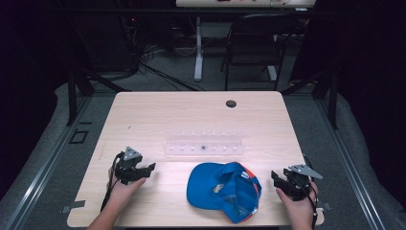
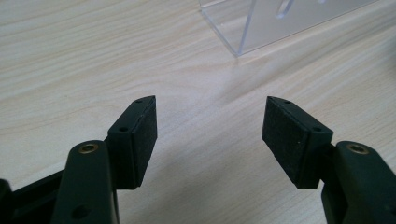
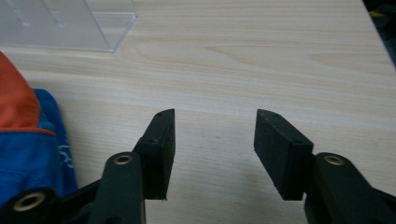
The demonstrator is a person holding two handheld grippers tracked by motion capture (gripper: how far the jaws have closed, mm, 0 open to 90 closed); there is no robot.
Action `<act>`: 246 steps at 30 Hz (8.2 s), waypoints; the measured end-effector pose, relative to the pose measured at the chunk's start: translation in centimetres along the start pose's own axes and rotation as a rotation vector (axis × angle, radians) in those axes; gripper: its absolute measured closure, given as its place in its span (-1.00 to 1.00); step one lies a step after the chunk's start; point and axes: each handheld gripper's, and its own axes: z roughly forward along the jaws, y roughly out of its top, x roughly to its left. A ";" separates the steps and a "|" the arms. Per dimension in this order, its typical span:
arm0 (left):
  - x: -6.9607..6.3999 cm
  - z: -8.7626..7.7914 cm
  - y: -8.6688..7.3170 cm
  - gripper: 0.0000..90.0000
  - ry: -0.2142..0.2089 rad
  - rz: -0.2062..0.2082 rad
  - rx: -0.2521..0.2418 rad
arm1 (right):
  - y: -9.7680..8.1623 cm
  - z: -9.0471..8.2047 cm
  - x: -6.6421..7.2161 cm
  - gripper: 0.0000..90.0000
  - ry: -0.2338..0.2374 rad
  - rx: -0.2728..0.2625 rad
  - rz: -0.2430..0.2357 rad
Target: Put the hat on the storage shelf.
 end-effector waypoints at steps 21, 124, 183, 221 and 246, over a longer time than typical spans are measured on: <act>-0.3 -1.0 -0.2 -0.08 -0.023 -0.010 -0.009 | 1.5 -2.6 1.8 0.09 0.127 0.136 0.061; -0.5 -0.1 -0.4 -0.08 0.002 0.008 0.035 | 2.5 -1.7 4.5 0.59 0.620 0.459 0.250; -0.6 0.0 -0.4 -0.08 -0.001 0.007 0.037 | 8.6 -3.2 3.5 0.71 0.449 0.568 0.250; -0.8 0.0 -0.4 -0.08 -0.002 0.020 0.040 | 16.1 -5.8 6.0 0.72 0.320 0.665 0.109; -0.8 0.1 -0.4 -0.08 -0.004 0.019 0.043 | 20.2 -8.3 7.2 0.72 0.311 0.670 0.081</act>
